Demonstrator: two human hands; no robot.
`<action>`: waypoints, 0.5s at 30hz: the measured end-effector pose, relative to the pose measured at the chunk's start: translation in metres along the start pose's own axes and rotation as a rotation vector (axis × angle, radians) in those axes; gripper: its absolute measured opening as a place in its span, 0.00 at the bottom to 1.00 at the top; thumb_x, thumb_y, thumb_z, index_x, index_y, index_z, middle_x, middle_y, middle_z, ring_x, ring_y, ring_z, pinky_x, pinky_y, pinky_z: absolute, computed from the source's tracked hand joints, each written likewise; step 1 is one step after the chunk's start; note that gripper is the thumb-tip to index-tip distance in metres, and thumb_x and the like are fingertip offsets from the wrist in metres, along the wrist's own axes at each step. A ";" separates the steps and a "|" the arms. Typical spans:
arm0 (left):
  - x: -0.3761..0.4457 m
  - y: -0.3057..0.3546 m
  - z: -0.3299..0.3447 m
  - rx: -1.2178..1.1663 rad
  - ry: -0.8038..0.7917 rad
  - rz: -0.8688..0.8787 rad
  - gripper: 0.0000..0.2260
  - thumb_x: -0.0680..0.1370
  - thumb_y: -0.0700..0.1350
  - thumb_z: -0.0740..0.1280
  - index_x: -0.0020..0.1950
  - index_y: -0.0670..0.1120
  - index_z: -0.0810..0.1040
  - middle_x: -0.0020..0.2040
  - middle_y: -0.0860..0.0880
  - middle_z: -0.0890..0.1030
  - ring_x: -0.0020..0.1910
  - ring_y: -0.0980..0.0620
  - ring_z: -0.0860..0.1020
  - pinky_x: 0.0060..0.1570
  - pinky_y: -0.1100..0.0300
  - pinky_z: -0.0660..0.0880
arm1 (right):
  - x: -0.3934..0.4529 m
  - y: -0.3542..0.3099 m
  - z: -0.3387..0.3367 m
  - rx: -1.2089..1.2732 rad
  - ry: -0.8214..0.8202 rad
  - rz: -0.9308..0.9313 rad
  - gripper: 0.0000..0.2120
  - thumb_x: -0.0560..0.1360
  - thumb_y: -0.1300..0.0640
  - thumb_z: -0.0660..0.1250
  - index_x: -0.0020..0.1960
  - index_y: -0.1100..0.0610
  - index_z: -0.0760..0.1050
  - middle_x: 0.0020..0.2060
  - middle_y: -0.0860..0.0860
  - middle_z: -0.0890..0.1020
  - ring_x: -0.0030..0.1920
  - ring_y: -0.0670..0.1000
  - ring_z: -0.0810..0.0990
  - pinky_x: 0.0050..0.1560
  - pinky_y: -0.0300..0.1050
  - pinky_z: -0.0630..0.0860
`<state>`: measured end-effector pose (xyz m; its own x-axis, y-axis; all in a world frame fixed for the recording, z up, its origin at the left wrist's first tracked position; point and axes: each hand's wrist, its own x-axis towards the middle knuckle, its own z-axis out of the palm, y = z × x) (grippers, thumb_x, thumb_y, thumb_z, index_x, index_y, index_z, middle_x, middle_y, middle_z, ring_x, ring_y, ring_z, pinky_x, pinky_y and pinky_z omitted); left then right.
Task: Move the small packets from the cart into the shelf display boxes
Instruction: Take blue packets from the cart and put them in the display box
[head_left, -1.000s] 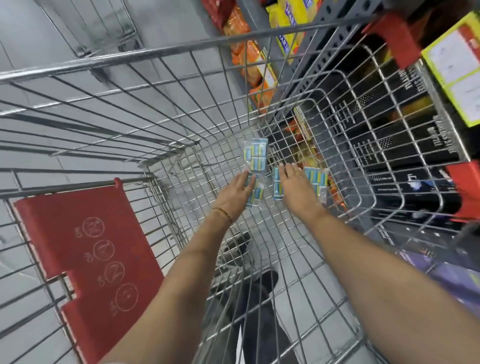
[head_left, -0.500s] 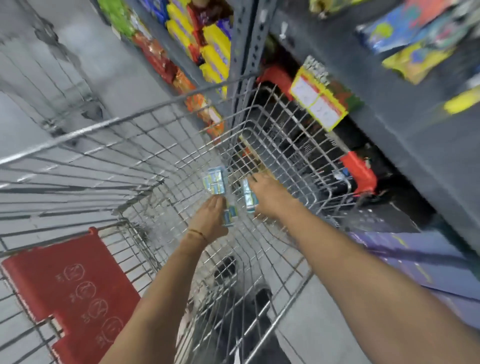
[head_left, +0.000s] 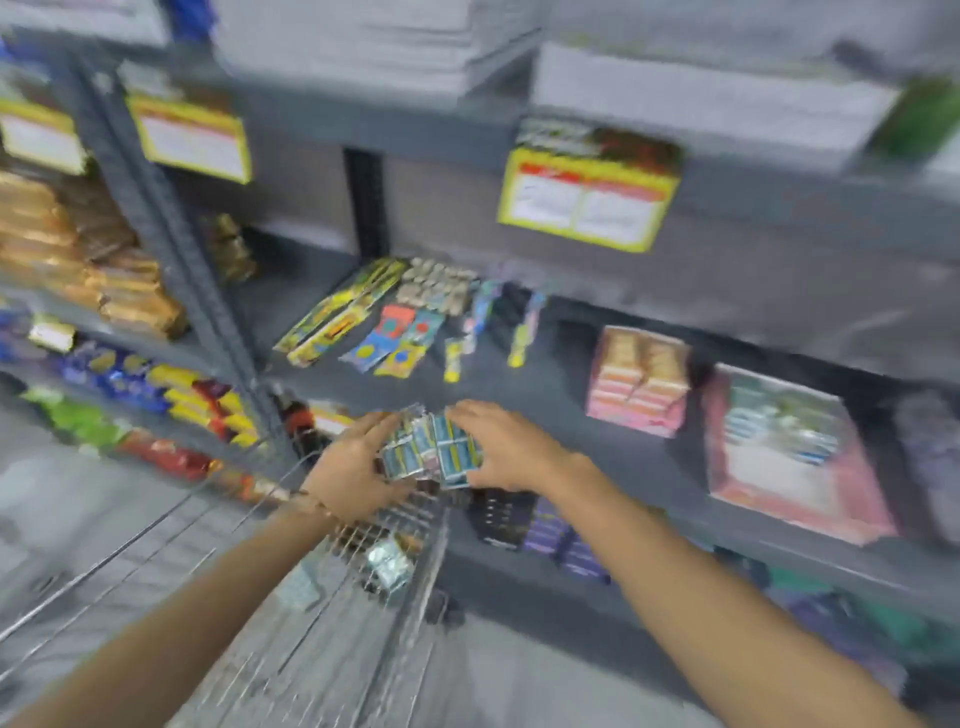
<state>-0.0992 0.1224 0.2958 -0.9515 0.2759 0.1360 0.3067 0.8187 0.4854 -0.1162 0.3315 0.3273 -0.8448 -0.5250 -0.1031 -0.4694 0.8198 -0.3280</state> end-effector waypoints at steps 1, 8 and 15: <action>0.011 0.025 -0.003 -0.003 -0.017 0.049 0.36 0.64 0.49 0.77 0.68 0.45 0.67 0.66 0.41 0.73 0.65 0.43 0.71 0.65 0.51 0.68 | -0.022 0.013 -0.016 0.004 0.041 0.046 0.39 0.69 0.58 0.71 0.75 0.59 0.56 0.75 0.57 0.61 0.74 0.54 0.60 0.73 0.48 0.61; 0.079 0.192 0.050 -0.106 -0.181 0.358 0.35 0.62 0.44 0.78 0.67 0.45 0.69 0.66 0.43 0.74 0.65 0.46 0.72 0.65 0.61 0.64 | -0.170 0.116 -0.088 0.037 0.229 0.382 0.36 0.65 0.60 0.74 0.70 0.59 0.66 0.67 0.59 0.74 0.65 0.57 0.73 0.65 0.48 0.71; 0.125 0.309 0.141 -0.166 -0.446 0.380 0.31 0.63 0.43 0.78 0.63 0.51 0.72 0.63 0.45 0.76 0.59 0.46 0.75 0.56 0.63 0.69 | -0.259 0.206 -0.095 0.123 0.180 0.732 0.31 0.64 0.59 0.74 0.65 0.58 0.70 0.51 0.58 0.82 0.47 0.53 0.79 0.45 0.39 0.74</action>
<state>-0.1200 0.4810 0.3412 -0.6641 0.7469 -0.0319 0.5810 0.5425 0.6067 -0.0189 0.6579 0.3751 -0.9631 0.1968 -0.1836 0.2498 0.9074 -0.3380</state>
